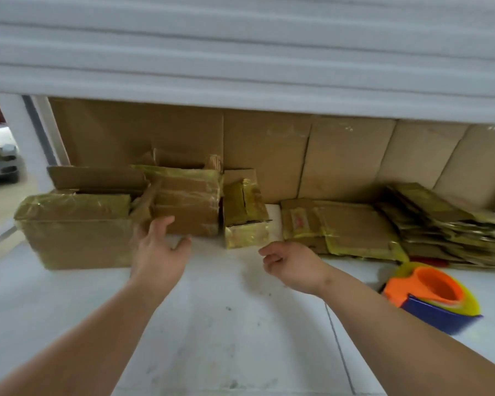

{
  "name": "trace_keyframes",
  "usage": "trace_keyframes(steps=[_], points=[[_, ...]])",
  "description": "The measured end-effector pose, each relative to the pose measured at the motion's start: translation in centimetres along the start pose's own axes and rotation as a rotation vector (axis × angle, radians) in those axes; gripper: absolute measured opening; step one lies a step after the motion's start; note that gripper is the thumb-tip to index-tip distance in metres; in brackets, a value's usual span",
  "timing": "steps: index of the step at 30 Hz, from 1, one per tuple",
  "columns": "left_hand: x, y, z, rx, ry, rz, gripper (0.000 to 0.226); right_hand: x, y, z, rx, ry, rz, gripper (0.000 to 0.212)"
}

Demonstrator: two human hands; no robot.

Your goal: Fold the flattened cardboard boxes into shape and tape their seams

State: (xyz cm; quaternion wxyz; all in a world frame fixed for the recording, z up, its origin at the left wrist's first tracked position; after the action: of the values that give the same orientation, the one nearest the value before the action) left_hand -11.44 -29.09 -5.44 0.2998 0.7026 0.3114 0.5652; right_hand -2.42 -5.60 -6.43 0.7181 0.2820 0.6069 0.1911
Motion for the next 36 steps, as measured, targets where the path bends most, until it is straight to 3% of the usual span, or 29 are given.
trace_keyframes(steps=[5,11,17,19,23,26,30,36], points=[[9.6,-6.9,4.2,-0.118,-0.200,-0.079,0.044,5.1,8.5,4.4,0.026,-0.017,0.304,0.036],[15.5,-13.1,6.8,-0.278,-0.252,-0.161,0.047,11.4,15.8,6.4,0.105,-0.109,0.431,0.017],[17.0,-16.6,4.7,-0.378,-0.228,-0.243,0.057,15.3,19.9,4.4,0.200,-0.216,0.341,0.015],[17.4,-18.0,3.6,-0.437,-0.225,-0.281,0.062,17.0,21.0,3.0,0.212,-0.307,0.313,0.030],[17.7,-20.4,2.3,-0.528,-0.210,-0.274,0.054,18.7,22.2,1.0,0.164,-0.401,0.288,0.039],[16.9,-21.4,1.8,-0.569,-0.182,-0.348,0.064,20.0,22.6,0.1,0.117,-0.447,0.342,0.035],[15.8,-23.1,0.3,-0.558,-0.107,-0.449,0.065,21.5,22.3,-0.7,0.102,-0.487,0.331,0.036],[16.2,-23.6,-0.1,-0.493,-0.044,-0.273,0.060,21.9,22.2,-1.7,0.059,-0.452,0.278,0.028]])
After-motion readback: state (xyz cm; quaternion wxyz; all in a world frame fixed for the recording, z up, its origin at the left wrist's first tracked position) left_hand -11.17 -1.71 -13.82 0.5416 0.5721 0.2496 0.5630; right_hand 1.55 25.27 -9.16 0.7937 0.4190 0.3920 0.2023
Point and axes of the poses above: each hand's wrist, its own z-axis away from the middle knuckle, its own y-axis out of the back of the hand, x = y × z, the point moved 6 cm from there along -z, towards the middle knuckle, and after that the axes turned 15 degrees about -z, right-handed, at the moved point
